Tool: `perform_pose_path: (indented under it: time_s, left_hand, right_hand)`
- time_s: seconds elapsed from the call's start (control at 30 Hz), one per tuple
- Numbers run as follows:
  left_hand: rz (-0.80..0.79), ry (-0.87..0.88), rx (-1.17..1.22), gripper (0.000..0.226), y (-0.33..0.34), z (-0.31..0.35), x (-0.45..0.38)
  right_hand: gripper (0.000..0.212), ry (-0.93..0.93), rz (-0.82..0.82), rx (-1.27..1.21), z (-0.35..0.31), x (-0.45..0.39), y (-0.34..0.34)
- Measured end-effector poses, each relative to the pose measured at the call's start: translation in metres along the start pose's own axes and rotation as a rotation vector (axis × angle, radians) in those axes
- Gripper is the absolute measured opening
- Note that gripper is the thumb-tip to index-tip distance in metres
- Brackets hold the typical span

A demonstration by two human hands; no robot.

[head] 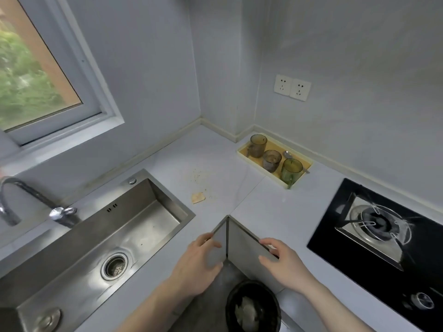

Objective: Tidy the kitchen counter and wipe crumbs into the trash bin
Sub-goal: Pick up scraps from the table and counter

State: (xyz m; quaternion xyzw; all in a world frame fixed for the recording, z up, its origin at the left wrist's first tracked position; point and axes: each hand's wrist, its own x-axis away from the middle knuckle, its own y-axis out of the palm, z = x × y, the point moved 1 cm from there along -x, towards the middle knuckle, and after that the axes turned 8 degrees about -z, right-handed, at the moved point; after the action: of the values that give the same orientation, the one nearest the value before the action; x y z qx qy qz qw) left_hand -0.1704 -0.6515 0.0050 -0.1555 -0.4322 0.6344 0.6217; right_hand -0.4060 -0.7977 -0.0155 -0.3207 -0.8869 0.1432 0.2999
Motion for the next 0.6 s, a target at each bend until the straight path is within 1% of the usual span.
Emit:
perform_pose_path:
  time_s: [0.13, 0.27, 0.43, 0.6]
  left_hand:
    - [0.003, -0.021, 0.003, 0.047, -0.004, -0.019, 0.019]
    - [0.053, -0.104, 0.06, 0.05, 0.002, -0.053, 0.072]
    - [0.206, -0.314, 0.147, 0.045, 0.023, -0.096, 0.168]
    - [0.326, -0.491, 0.237, 0.04, 0.06, -0.113, 0.273]
  right_hand:
    - [0.037, -0.04, -0.016, 0.043, -0.025, -0.003, 0.023]
    - [0.038, -0.087, -0.12, 0.084, -0.048, 0.005, 0.07]
    - [0.039, -0.189, -0.285, 0.186, -0.079, 0.018, 0.128]
    - [0.039, -0.302, -0.466, 0.245, -0.093, 0.043, 0.185]
